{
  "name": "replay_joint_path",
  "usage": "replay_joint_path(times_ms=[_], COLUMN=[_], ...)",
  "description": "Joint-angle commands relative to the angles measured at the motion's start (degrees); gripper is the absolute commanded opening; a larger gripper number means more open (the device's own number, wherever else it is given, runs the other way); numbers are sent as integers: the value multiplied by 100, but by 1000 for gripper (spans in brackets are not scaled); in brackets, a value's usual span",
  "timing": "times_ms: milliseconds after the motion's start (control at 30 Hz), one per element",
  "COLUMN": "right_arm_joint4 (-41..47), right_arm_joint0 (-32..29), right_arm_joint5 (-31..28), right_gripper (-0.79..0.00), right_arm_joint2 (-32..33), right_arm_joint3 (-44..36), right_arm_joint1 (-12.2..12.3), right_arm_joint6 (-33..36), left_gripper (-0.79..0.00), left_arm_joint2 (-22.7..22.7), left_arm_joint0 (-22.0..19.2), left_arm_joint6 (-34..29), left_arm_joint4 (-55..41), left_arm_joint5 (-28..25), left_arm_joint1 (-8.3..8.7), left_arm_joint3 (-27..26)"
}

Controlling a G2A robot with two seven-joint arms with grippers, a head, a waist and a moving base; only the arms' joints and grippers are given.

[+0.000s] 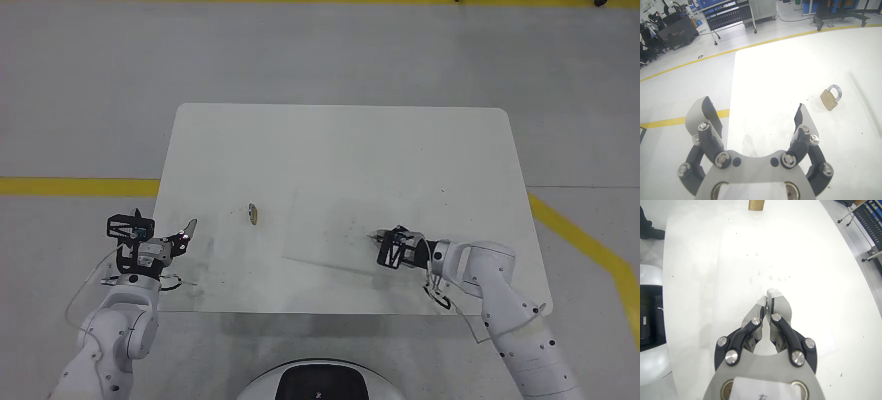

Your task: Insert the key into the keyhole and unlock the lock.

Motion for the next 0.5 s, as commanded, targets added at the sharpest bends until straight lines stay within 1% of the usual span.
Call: replay_joint_path(times_ms=[0, 133, 300, 467], right_arm_joint4=[47, 28, -47, -31], right_arm_joint0=[-46, -81, -23, -19], right_arm_joint5=[-52, -142, -266, -288], right_gripper=[-785, -785, -785, -785], right_arm_joint2=[185, 424, 590, 608], right_arm_joint3=[48, 284, 728, 764], right_arm_joint1=[37, 105, 181, 187], right_arm_joint6=[-221, -628, -1330, -1388], left_gripper=[0, 0, 0, 0], left_arm_joint2=[0, 0, 0, 0], left_arm_joint0=[0, 0, 0, 0], left_arm_joint6=[0, 0, 0, 0], left_arm_joint4=[0, 0, 0, 0], left_arm_joint5=[0, 0, 0, 0], left_arm_joint1=[0, 0, 0, 0], left_arm_joint3=[0, 0, 0, 0])
